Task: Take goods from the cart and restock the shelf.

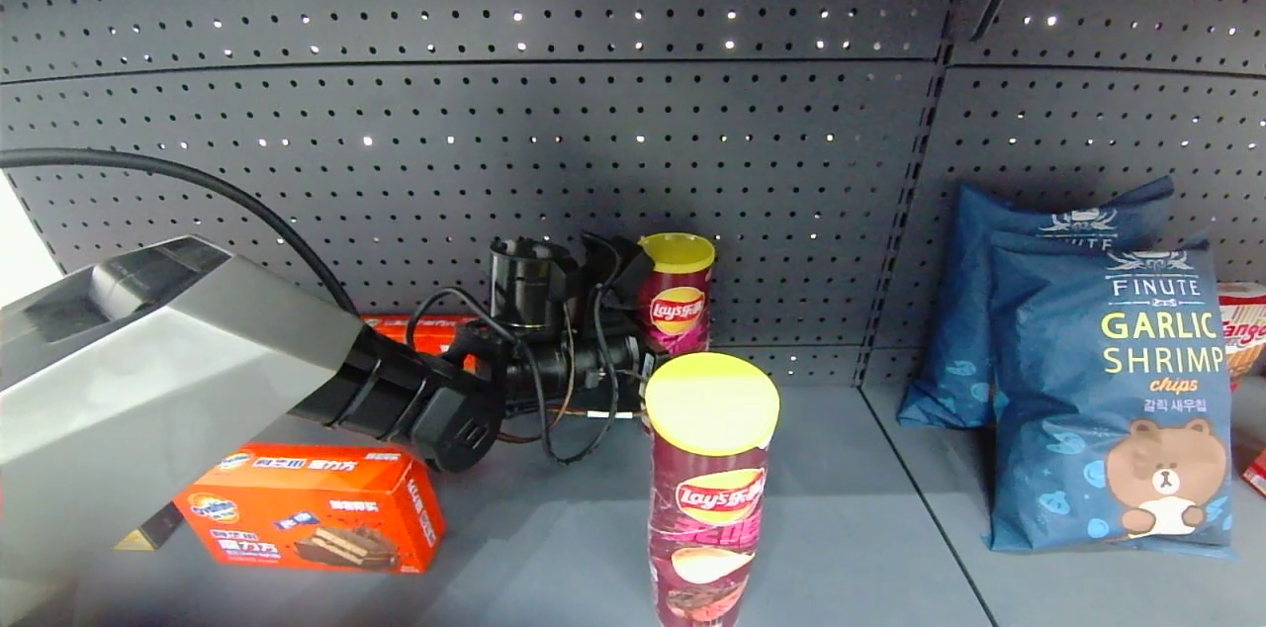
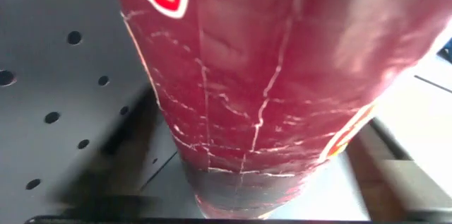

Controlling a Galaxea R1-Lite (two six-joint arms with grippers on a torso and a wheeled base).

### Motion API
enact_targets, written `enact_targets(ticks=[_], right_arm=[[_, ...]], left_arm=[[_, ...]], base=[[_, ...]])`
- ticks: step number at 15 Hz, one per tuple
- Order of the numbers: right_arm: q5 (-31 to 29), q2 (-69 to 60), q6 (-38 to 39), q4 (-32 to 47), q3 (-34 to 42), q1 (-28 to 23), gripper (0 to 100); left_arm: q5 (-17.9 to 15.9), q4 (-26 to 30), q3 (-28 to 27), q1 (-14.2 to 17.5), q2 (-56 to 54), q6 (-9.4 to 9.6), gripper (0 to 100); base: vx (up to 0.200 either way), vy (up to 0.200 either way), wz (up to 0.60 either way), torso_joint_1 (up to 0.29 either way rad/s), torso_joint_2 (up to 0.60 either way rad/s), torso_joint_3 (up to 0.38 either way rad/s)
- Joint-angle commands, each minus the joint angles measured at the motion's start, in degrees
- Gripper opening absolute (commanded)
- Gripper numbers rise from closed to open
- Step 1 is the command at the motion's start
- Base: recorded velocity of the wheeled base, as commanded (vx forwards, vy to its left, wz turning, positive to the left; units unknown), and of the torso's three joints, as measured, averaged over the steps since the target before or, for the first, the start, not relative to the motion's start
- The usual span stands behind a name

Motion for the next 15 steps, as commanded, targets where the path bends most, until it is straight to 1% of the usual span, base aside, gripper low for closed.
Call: enact_targets(ticks=[1, 4, 9, 12, 15], right_arm=[[0.0, 0.0, 0.0, 0.0, 0.0, 0.0, 100], [0.0, 0.0, 0.0, 0.0, 0.0, 0.0, 100], [0.0, 0.0, 0.0, 0.0, 0.0, 0.1, 100], [0.1, 0.1, 0.0, 0.0, -0.1, 0.1, 100], [0.1, 0.1, 0.0, 0.0, -0.5, 0.1, 100]], left_arm=[[0.1, 0.1, 0.0, -0.1, 0.0, -0.03, 100], [0.0, 0.1, 0.6, -0.2, -0.2, 0.14, 100], [0.0, 0.1, 5.3, 0.7, -4.8, 0.32, 100], [0.0, 0.1, 6.3, 1.0, -6.4, 0.32, 100], [0.1, 0.1, 8.6, 1.1, -9.3, 0.32, 100]], base=[[0.000, 0.000, 0.00, 0.000, 0.00, 0.000], [0.000, 0.000, 0.00, 0.000, 0.00, 0.000], [0.000, 0.000, 0.00, 0.000, 0.00, 0.000], [0.000, 0.000, 0.00, 0.000, 0.00, 0.000], [0.000, 0.000, 0.00, 0.000, 0.00, 0.000]])
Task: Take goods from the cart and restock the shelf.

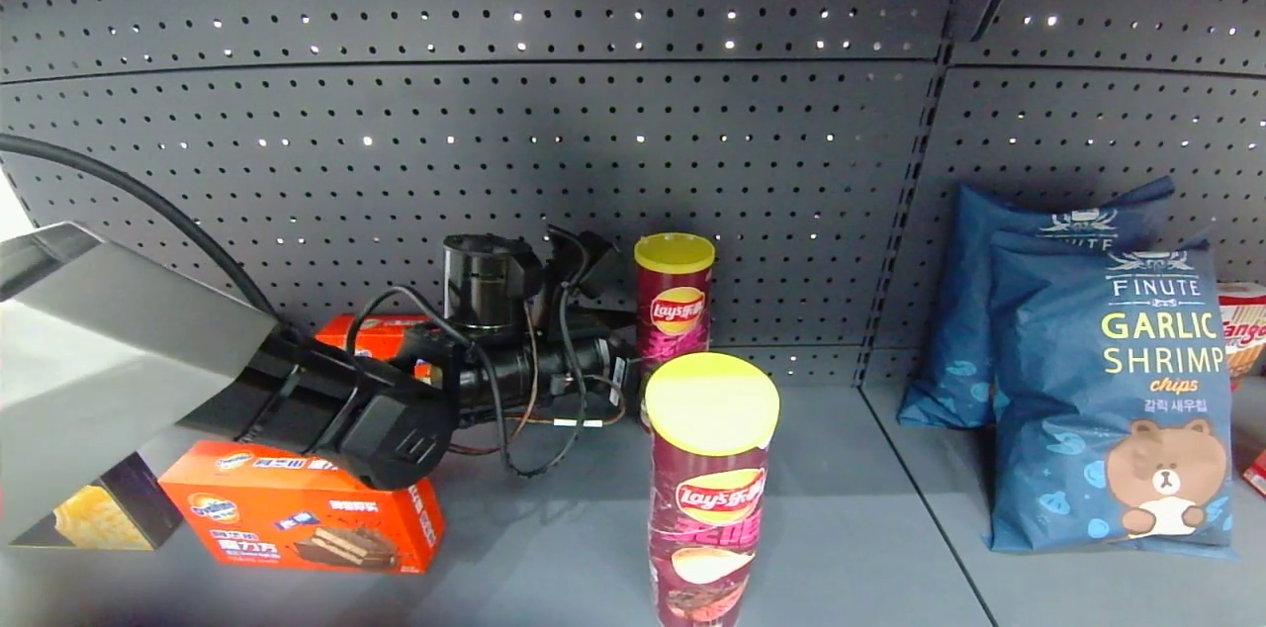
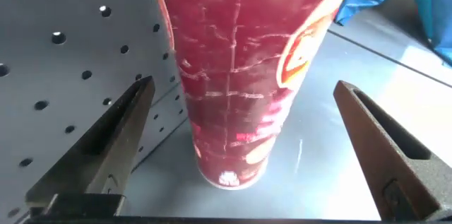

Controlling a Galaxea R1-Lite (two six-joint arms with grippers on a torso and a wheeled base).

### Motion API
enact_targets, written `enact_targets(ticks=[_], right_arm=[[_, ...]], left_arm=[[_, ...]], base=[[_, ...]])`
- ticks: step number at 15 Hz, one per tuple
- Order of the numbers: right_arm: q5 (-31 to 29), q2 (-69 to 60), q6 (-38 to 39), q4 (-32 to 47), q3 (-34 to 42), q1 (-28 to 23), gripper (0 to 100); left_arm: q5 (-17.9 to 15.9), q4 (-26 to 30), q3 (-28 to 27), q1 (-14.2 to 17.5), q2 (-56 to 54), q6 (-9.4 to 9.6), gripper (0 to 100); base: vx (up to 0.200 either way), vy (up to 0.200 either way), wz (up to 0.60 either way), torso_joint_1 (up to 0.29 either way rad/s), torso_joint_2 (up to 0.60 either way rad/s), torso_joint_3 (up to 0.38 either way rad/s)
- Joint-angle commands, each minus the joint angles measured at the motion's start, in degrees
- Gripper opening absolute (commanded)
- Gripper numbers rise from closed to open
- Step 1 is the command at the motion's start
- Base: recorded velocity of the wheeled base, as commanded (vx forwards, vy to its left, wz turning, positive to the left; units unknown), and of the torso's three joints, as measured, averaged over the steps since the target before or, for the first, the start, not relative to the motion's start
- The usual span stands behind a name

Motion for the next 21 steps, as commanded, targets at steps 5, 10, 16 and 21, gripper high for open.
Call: enact_targets(ticks=[5, 10, 16, 21], right_arm=[[0.5, 1.1, -0.2, 0.1, -0.3, 0.7, 100], [5.0, 5.1, -0.3, -0.4, -0.6, 1.6, 100], [3.9, 27.5, -0.2, -2.4, -11.8, 1.3, 100], [3.7, 42.4, -0.6, -17.4, -9.3, 5.0, 100]], left_arm=[[-0.1, -0.1, 9.9, 0.9, -10.1, 0.08, 100], [-0.3, 0.0, 20.3, 3.8, -20.0, 0.17, 100], [-1.4, 0.4, 23.9, 9.6, -25.8, 1.31, 100], [-1.5, 0.1, 30.0, 9.5, -31.5, 6.23, 100]], base=[[0.000, 0.000, 0.00, 0.000, 0.00, 0.000], [0.000, 0.000, 0.00, 0.000, 0.00, 0.000], [0.000, 0.000, 0.00, 0.000, 0.00, 0.000], [0.000, 0.000, 0.00, 0.000, 0.00, 0.000]])
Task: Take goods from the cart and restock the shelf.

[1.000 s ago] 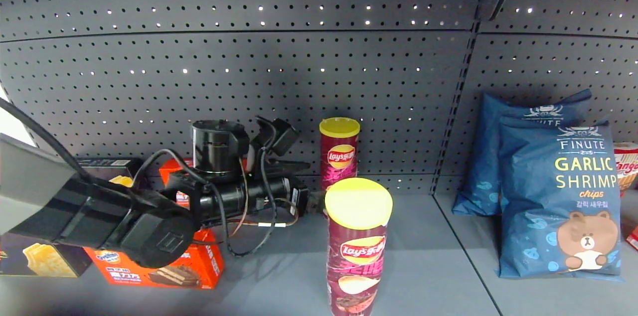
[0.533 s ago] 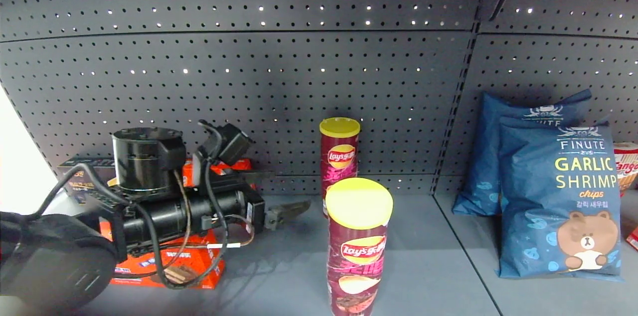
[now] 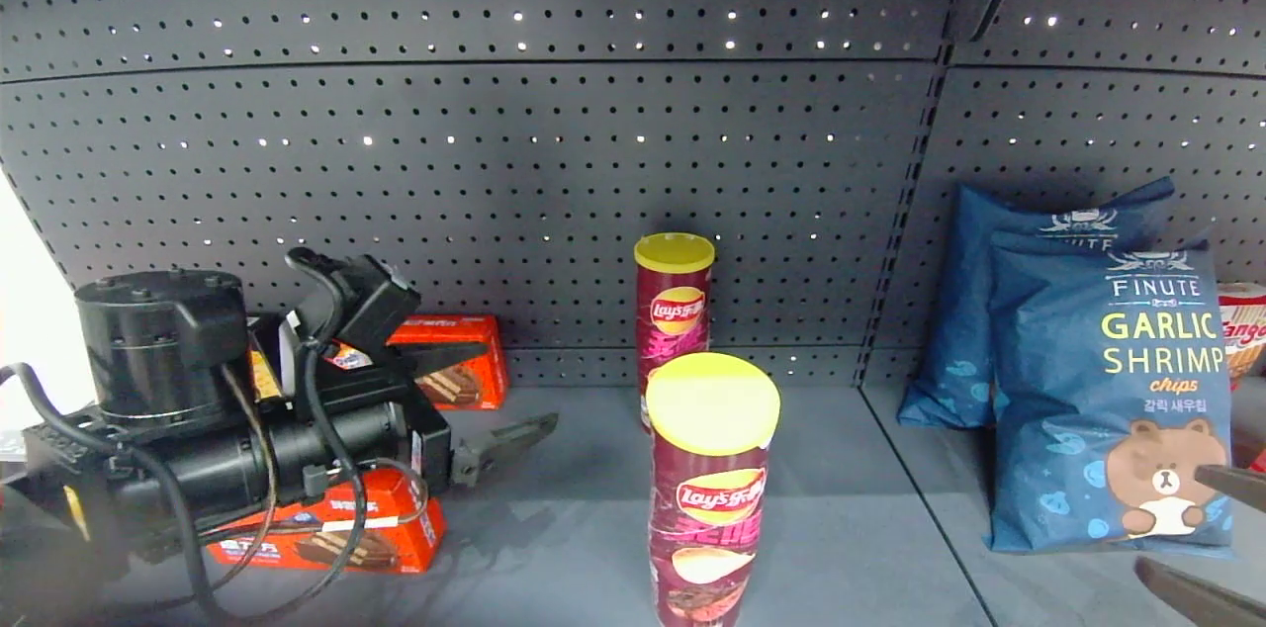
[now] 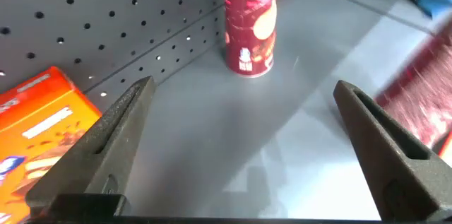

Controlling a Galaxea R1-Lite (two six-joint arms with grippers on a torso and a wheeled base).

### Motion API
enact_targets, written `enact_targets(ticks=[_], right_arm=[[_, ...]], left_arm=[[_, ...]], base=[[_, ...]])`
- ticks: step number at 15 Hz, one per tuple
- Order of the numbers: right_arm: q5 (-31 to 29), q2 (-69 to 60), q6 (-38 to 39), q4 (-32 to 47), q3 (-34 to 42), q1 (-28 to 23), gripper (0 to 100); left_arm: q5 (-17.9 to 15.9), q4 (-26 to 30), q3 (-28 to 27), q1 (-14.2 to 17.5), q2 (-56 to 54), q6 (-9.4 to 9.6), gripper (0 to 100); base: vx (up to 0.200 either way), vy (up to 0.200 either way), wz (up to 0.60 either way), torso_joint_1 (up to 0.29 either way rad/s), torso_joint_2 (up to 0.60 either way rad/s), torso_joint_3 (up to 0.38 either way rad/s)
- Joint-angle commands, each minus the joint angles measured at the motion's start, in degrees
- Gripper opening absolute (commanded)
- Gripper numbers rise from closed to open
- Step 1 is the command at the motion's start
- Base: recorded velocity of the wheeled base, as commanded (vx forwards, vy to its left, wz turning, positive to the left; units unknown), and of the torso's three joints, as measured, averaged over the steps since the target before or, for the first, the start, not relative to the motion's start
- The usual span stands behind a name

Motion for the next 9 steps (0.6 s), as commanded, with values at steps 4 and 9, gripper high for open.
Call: enact_targets(ticks=[4, 9], right_arm=[[-3.4, 14.1, -0.1, -4.4, 3.7, 7.4, 100], [-7.3, 23.5, -0.2, -10.3, 2.8, 12.0, 100]], left_arm=[[-0.7, -0.1, 1.1, 0.7, -3.6, 1.55, 100], [-0.7, -0.2, -0.2, 0.8, -2.7, 1.55, 100]], base=[[0.000, 0.000, 0.00, 0.000, 0.00, 0.000], [0.000, 0.000, 0.00, 0.000, 0.00, 0.000]])
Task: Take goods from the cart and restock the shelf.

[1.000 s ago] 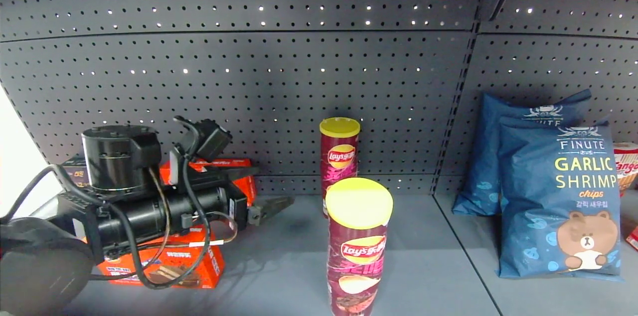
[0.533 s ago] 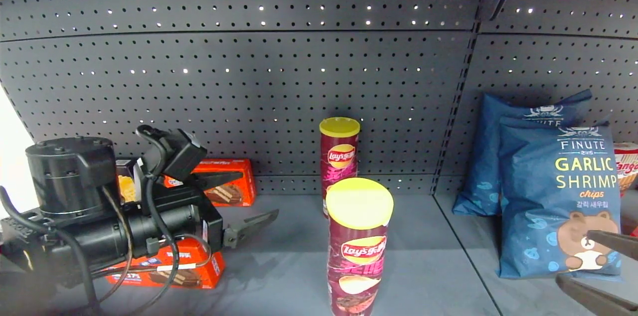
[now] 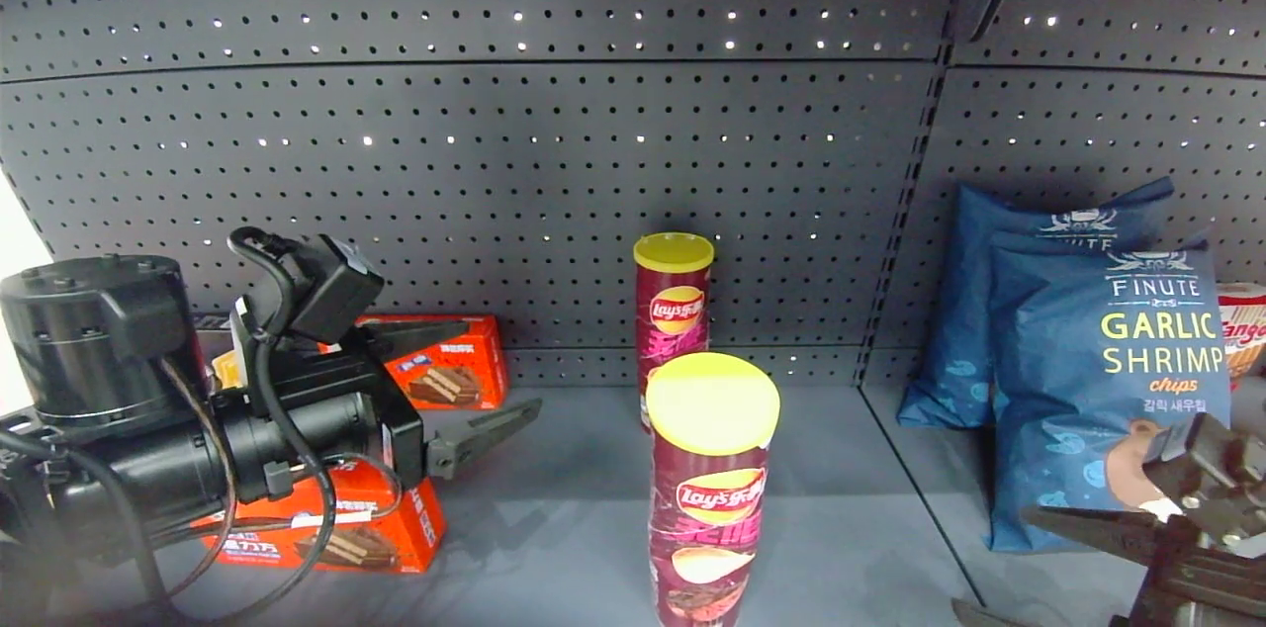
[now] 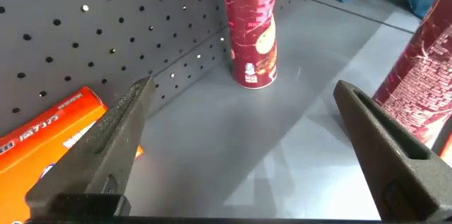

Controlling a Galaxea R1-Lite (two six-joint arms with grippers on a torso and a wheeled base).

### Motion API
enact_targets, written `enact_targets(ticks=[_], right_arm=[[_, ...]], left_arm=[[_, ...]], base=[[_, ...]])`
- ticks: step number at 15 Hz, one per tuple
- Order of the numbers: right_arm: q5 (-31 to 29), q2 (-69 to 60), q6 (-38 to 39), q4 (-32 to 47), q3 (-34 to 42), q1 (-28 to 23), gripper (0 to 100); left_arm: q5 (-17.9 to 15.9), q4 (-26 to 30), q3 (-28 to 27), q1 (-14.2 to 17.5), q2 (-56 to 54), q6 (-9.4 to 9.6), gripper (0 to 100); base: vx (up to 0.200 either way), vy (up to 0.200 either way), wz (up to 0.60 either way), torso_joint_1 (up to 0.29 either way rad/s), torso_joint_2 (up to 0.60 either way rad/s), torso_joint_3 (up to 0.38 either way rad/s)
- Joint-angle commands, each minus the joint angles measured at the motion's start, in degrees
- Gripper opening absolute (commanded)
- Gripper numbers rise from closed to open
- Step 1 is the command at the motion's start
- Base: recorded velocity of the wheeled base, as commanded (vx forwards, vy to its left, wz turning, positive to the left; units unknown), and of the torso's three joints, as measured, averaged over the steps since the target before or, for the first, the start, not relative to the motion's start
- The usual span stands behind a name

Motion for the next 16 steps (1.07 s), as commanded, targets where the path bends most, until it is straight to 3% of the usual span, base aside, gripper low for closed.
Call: enact_targets(ticks=[1, 4, 11, 16], right_arm=[[-3.8, 7.1, 0.2, -3.9, -0.4, 3.4, 100], [-4.3, 12.6, 0.1, -9.0, -0.8, 4.4, 100], [-5.0, 23.4, 0.2, -9.4, -10.6, 5.2, 100], [-5.6, 26.6, 0.2, -9.5, -12.8, 8.1, 100]], left_arm=[[0.0, 0.0, 0.0, -0.1, 0.3, -0.01, 100], [0.0, 0.1, -0.4, 0.0, 0.5, 0.08, 100], [0.0, 0.0, -0.8, 0.1, 0.9, 0.08, 100], [0.0, 0.0, -0.8, 0.1, 1.4, 0.08, 100]], base=[[0.000, 0.000, 0.00, 0.000, 0.00, 0.000], [0.000, 0.000, 0.00, 0.000, 0.00, 0.000], [0.000, 0.000, 0.00, 0.000, 0.00, 0.000], [0.000, 0.000, 0.00, 0.000, 0.00, 0.000]])
